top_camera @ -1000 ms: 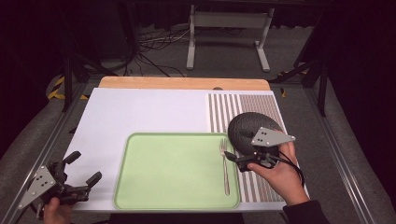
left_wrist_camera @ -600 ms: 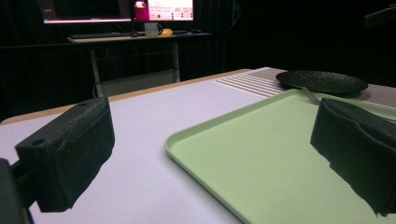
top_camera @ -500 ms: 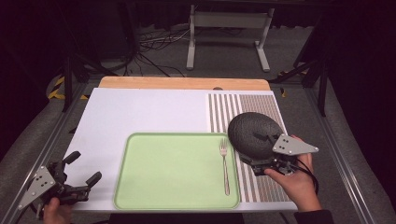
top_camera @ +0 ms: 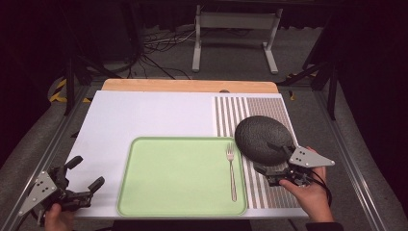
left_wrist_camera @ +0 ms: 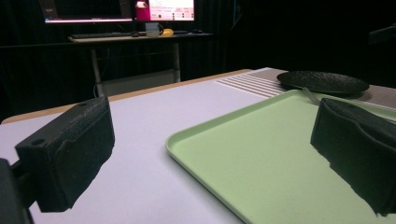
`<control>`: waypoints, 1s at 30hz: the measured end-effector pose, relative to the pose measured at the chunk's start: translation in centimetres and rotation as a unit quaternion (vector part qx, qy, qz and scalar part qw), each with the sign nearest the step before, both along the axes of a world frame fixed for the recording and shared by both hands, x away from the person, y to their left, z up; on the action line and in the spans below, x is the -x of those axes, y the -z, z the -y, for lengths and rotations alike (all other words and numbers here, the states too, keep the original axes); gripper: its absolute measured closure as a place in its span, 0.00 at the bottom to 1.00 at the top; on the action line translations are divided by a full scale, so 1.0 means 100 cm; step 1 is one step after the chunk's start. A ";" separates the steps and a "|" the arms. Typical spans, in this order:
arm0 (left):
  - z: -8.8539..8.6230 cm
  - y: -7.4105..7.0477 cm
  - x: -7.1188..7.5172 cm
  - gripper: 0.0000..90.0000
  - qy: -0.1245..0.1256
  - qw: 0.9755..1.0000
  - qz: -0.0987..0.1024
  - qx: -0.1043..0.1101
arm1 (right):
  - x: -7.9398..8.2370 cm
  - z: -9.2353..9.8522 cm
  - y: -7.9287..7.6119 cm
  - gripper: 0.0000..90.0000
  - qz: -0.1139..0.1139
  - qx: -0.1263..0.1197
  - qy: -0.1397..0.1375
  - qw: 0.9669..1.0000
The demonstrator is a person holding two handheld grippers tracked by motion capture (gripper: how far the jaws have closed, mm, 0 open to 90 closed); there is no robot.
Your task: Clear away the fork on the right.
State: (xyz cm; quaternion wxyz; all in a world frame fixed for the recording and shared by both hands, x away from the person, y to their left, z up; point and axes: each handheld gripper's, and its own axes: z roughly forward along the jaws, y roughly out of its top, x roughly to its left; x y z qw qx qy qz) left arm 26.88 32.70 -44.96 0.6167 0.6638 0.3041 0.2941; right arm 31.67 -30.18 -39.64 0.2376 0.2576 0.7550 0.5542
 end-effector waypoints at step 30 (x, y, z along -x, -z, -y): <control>0.000 0.001 0.000 0.00 -0.001 1.000 0.000 0.005 | 0.000 -0.001 0.046 0.13 -0.007 -0.059 0.030 0.998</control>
